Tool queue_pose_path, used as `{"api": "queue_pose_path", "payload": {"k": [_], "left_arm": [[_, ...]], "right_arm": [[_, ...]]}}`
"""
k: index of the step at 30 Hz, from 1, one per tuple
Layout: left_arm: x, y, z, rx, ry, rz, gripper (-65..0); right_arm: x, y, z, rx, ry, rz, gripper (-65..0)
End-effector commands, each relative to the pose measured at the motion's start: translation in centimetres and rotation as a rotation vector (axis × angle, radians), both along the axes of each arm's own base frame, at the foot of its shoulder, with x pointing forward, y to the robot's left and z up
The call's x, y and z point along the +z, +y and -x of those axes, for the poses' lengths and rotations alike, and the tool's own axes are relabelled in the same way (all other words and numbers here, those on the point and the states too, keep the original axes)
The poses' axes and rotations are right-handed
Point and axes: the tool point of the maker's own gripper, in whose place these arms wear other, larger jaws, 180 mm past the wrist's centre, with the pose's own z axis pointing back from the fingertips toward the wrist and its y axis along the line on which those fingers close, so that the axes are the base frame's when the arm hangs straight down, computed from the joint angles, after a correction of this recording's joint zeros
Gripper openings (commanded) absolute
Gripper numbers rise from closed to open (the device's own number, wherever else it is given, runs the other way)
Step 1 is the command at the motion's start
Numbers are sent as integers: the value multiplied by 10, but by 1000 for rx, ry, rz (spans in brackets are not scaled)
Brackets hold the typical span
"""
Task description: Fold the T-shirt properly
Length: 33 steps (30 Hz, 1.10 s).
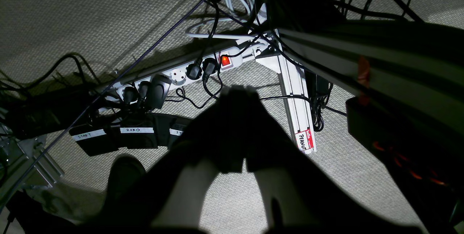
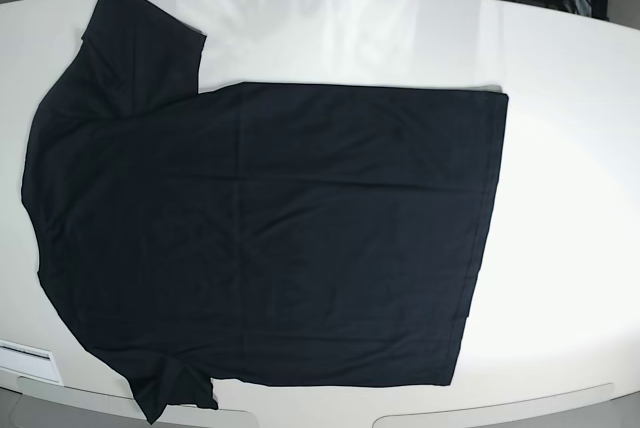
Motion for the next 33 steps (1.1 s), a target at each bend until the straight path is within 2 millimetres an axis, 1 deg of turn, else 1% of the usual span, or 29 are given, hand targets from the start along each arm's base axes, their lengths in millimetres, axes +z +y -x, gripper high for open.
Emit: {"api": "queue_pose_path", "payload": {"k": [1,5,10,15,17,20,22,26,30,33], "left_arm": [[1,0,-2,6,-17,7,-650],[1,0,-2,6,-16,7,-650],[1,0,-1,5,-12,6,-650],[2,-7,3,-3,9,47,-650],[1,-8,8,-9,40,49,-650],[-1,0,18,-17,94,26,-650],[-1,10,32,-23,129,6,-650],[6,38,57,-43,147,-30,-650],[21,52,86,-60,178,15,-650],[38,62,103,-18,204,40,-650]], "right_arm": [[1,1,-3,1,-14,-9,-650],[0,-2,-6,-8,-30,13,-650],[0,-3,-6,-8,-30,13,-650],[0,-3,0,2,3,14,-650],[0,-7,5,2,30,36,-650],[0,-16,25,9,80,67,-650],[0,-25,48,13,118,83,-650],[9,-40,93,22,164,91,-650],[28,-42,119,4,152,58,-650],[52,-39,131,-82,180,29,-650]]}}
